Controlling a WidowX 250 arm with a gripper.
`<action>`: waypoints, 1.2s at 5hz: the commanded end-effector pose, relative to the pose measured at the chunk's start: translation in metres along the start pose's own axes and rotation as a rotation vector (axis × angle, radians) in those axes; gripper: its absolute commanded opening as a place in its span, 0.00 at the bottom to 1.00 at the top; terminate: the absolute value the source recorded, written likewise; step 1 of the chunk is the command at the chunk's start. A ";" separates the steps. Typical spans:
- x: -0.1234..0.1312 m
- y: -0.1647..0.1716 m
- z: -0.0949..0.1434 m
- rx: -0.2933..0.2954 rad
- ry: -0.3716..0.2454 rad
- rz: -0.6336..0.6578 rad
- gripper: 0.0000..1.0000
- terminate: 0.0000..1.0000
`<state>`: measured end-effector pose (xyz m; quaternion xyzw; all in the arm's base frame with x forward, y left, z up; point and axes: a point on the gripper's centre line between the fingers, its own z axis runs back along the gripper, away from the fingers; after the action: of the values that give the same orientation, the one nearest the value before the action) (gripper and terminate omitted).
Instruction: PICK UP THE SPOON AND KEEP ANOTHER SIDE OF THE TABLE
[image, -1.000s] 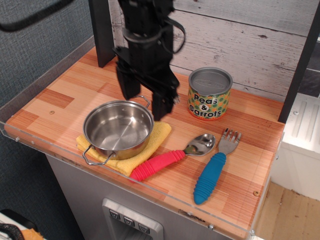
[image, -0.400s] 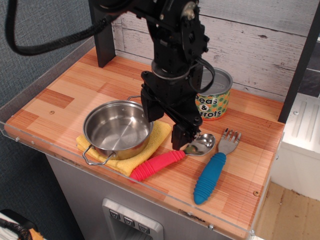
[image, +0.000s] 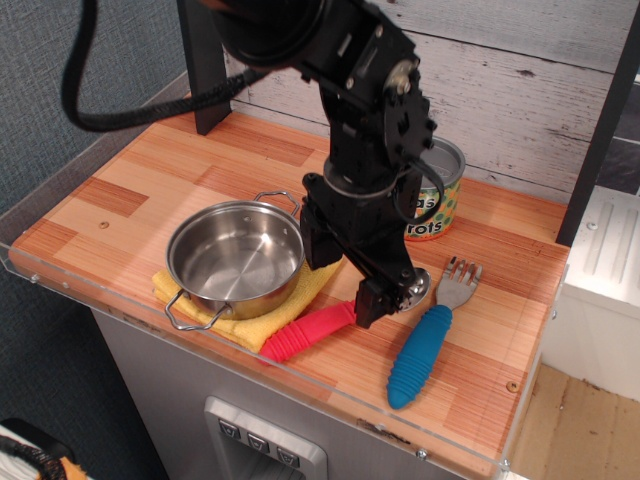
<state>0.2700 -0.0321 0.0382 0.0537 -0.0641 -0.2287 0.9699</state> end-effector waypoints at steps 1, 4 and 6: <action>-0.007 0.000 -0.010 -0.013 -0.007 -0.030 1.00 0.00; -0.011 0.003 -0.024 -0.021 0.025 0.013 0.00 0.00; -0.010 0.007 -0.011 -0.012 0.009 0.072 0.00 0.00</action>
<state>0.2645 -0.0274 0.0128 0.0437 -0.0323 -0.1973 0.9788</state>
